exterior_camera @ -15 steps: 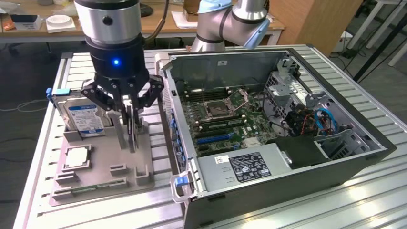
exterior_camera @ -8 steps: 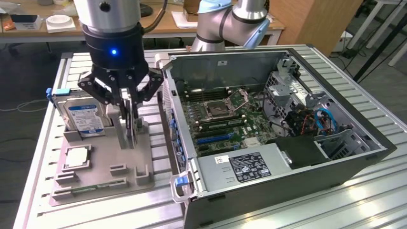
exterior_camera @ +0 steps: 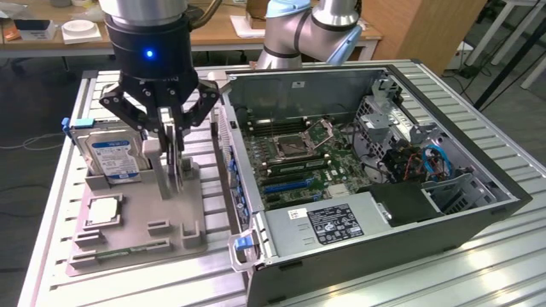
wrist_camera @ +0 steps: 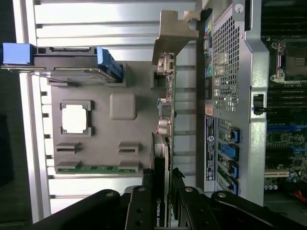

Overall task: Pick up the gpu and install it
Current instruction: 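Pick up the gpu and move the gpu toward the slot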

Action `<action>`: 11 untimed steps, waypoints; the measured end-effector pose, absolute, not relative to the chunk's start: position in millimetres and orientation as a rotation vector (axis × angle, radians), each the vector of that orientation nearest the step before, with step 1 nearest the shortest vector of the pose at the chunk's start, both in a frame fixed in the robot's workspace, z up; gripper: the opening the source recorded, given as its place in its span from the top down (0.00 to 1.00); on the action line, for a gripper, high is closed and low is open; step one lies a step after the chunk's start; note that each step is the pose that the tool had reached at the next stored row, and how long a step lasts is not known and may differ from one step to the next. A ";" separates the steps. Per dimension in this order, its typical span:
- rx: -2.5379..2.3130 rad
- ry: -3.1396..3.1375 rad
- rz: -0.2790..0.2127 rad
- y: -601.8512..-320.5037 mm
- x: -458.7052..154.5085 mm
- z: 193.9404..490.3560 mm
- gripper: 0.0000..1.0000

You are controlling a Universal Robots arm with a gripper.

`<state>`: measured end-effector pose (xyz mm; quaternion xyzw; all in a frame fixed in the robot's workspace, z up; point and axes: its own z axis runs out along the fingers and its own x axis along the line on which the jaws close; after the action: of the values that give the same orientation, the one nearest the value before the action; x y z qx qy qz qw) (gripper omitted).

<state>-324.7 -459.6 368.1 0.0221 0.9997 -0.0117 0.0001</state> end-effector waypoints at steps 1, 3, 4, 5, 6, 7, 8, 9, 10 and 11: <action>0.069 3.141 -0.037 -459.6 -324.7 370.0 0.74; 0.069 3.140 -0.037 -459.6 -324.7 373.9 0.74; 0.069 3.141 -0.037 -459.6 -324.7 376.0 0.74; 0.069 3.141 -0.037 -459.6 -324.7 378.2 0.74; 0.069 3.141 -0.037 -459.6 -324.7 380.3 0.74; 0.069 3.141 -0.037 -459.6 -324.7 382.3 0.74; 0.069 3.141 -0.037 -459.6 -324.6 384.4 0.74; 0.069 3.141 -0.037 -459.6 -324.7 386.5 0.74; 0.069 3.141 -0.037 -459.6 -324.7 388.6 0.74; 0.069 3.141 -0.037 -459.6 -324.7 390.8 0.74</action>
<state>-324.7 -459.6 390.8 0.0221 0.9997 -0.0118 0.0000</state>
